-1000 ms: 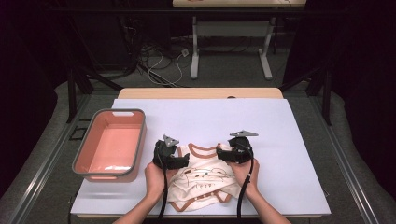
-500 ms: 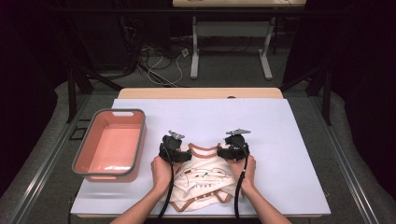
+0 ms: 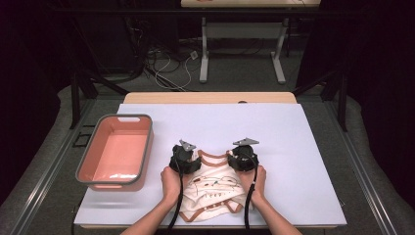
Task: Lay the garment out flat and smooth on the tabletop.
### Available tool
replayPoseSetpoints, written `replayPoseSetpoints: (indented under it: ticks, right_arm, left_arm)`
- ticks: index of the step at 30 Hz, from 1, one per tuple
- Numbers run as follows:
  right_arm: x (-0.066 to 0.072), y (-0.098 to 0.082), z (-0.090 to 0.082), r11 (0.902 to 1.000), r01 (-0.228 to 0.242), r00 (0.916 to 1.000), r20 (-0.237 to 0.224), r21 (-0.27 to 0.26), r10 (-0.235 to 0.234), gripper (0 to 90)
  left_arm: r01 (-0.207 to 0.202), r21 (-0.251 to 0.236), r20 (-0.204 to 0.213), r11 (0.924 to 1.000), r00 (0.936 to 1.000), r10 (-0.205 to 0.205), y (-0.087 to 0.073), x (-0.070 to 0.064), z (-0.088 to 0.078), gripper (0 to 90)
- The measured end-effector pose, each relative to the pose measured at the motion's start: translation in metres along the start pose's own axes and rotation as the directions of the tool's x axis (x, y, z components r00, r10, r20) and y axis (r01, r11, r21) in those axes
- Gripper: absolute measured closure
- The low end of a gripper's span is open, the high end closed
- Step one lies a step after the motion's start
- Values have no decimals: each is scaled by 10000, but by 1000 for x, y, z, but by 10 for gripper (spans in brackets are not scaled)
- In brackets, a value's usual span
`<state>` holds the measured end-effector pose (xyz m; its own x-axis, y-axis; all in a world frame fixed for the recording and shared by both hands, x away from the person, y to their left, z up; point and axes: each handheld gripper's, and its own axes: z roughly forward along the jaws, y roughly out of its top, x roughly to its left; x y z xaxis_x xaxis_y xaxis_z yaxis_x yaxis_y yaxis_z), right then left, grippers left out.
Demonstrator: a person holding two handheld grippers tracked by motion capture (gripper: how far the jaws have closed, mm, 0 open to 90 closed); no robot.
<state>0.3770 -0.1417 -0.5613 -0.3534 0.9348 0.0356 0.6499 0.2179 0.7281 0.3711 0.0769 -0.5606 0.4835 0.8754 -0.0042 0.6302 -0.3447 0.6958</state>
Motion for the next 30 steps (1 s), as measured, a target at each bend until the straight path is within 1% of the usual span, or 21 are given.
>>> replayPoseSetpoints:
  ticks: [4, 6, 8, 10, 11, 12, 13, 15, 18, 19, 20, 22, 24, 26, 27, 28, 29, 30]
  right_arm:
    - [0, -1, -1, 10000, 35, 9998, -170, -24, -35, 727]
    - [1, -2, -1, 10000, 4, 9996, -268, -43, -5, 748]
    - [-1, -2, -2, 10000, 6, 9993, -375, -58, -8, 765]
    - [-2, -2, -2, 10000, -46, 9990, -450, -83, 43, 774]
    - [-3, -3, -2, 9999, -75, 9990, -447, -79, 71, 779]
    - [-3, -3, -2, 9997, -76, 9987, -498, -219, 65, 783]
    - [-3, -3, -2, 9999, -81, 9988, -485, -137, 74, 786]
    - [-4, -4, -4, 9999, -111, 9986, -517, -132, 104, 791]
    - [-6, -7, -5, 9997, -72, 9985, -551, -212, 60, 797]
    - [-7, -8, -6, 9996, -67, 9986, -519, -271, 53, 798]
    - [-7, -8, -7, 9996, -79, 9988, -481, -267, 66, 798]
    - [-7, -9, -8, 9993, -103, 9991, -417, -369, 88, 799]
    - [-6, -9, -12, 9984, -53, 9993, -374, -567, 32, 801]
    - [-3, -9, -17, 9972, -7, 9995, -308, -745, -16, 803]
    - [-3, -8, -19, 9964, 104, 9996, -259, -843, -126, 804]
    - [-2, -8, -22, 9951, 50, 9997, -230, -983, -73, 805]
    - [-1, -8, -25, 9937, 91, 9998, -169, -1115, -111, 807]
    - [-1, -8, -28, 9917, 164, 9998, -89, -1279, -177, 808]
  left_arm:
    - [-101, -103, 197, 9999, 9998, 103, -1, -2, 0, 683]
    - [-121, -132, 336, 9998, 9994, 125, -2, -1, -1, 726]
    - [-106, -162, 463, 9998, 9989, 113, -2, 0, -1, 788]
    - [-38, -212, 624, 9998, 9980, 51, -3, 2, -2, 841]
    - [-73, -187, 656, 9998, 9978, 85, -4, 2, -2, 851]
    - [-39, -242, 667, 9997, 9978, 55, -4, 2, -2, 855]
    - [-21, -248, 711, 9997, 9975, 38, -4, 3, -2, 857]
    - [88, -320, 750, 9994, 9972, -63, -5, 3, -2, 861]
    - [-74, -451, 746, 9990, 9972, 108, -9, 2, -5, 865]
    - [-52, -571, 721, 9984, 9974, 94, -10, 2, -5, 866]
    - [-97, -523, 736, 9986, 9972, 135, -11, 2, -7, 866]
    - [-22, -741, 702, 9972, 9975, 74, -12, 1, -9, 866]
    - [-23, -925, 685, 9957, 9976, 86, -12, 0, -14, 866]
    - [-121, -1059, 625, 9943, 9979, 188, -11, -2, -19, 866]
    - [-149, -1170, 612, 9930, 9979, 222, -11, -2, -21, 866]
    - [-119, -1289, 577, 9916, 9981, 195, -11, -3, -24, 865]
    - [-159, -1400, 537, 9900, 9983, 236, -11, -4, -27, 866]
    - [-111, -1534, 543, 9881, 9983, 197, -10, -5, -29, 865]
